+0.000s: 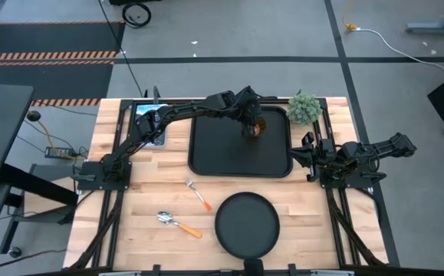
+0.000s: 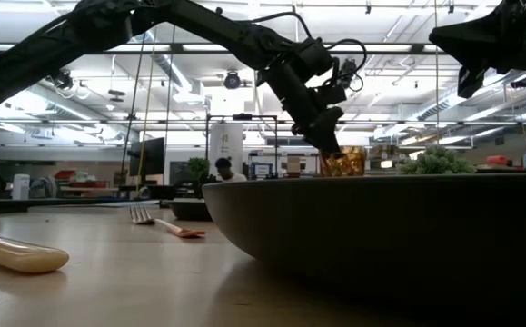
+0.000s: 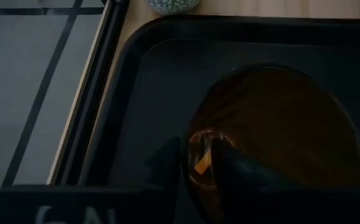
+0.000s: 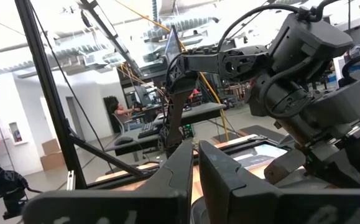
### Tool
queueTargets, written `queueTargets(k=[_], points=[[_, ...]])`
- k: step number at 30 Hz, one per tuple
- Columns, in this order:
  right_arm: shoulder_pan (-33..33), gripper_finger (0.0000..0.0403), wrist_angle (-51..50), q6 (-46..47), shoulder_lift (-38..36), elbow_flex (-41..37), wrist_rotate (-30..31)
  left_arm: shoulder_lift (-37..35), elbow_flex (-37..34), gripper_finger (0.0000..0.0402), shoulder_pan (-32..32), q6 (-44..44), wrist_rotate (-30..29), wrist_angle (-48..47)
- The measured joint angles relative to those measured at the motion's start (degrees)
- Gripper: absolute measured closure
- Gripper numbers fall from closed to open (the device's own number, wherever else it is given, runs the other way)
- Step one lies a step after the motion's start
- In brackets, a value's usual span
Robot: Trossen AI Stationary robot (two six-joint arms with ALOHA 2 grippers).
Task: Pick and place plate/cup/fork/spoon on tray
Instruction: Put the orange glass on the black tray
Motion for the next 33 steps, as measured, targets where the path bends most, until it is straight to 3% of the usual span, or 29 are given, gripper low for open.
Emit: queueTargets(k=[18,33], points=[[0.0,0.0369,0.0,0.0,0.01,0.0,-0.02,-0.1,-0.02,0.0222,2.09,2.19,-2.43,2.36],[0.0,0.0369,0.0,0.0,0.02,0.0,-0.03,-2.94,-0.02,0.0225,2.91,4.23,-2.39,0.53]])
